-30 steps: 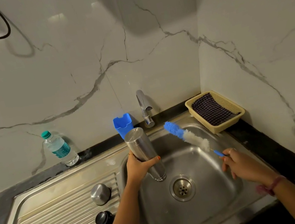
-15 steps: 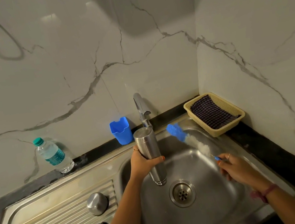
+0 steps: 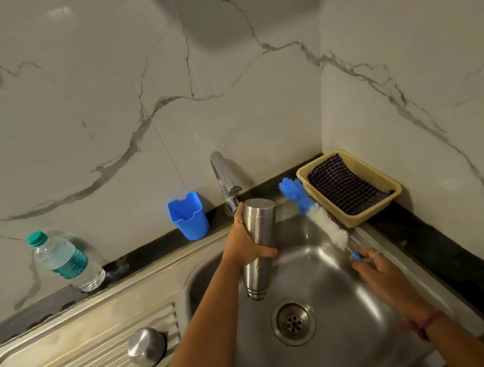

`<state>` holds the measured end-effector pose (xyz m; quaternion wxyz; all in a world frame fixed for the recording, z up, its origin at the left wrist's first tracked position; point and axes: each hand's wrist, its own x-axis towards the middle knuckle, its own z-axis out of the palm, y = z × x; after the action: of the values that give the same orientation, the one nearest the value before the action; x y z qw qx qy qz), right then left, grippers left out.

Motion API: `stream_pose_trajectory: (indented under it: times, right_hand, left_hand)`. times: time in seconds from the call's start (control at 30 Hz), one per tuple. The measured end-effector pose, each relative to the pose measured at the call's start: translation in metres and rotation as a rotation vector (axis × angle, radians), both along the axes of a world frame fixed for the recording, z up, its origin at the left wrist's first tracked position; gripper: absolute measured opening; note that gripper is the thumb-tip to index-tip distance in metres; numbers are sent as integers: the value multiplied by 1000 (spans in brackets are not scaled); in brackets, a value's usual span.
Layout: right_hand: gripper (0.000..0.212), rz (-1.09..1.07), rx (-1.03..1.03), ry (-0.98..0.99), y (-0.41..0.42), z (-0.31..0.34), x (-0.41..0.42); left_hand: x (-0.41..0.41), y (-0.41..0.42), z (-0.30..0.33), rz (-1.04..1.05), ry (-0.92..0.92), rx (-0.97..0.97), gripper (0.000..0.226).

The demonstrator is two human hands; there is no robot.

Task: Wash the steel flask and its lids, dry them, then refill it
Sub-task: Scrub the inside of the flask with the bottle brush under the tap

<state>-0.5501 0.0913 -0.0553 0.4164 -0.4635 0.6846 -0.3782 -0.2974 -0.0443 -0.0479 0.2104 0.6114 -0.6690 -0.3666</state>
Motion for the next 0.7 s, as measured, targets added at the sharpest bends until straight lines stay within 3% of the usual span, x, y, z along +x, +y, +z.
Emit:
stream_pose_trajectory:
  times: [0.7]
  right_hand:
    - [15, -13, 42, 10, -22, -34, -4]
  left_hand:
    - [3, -44, 1, -40, -113, 77, 153]
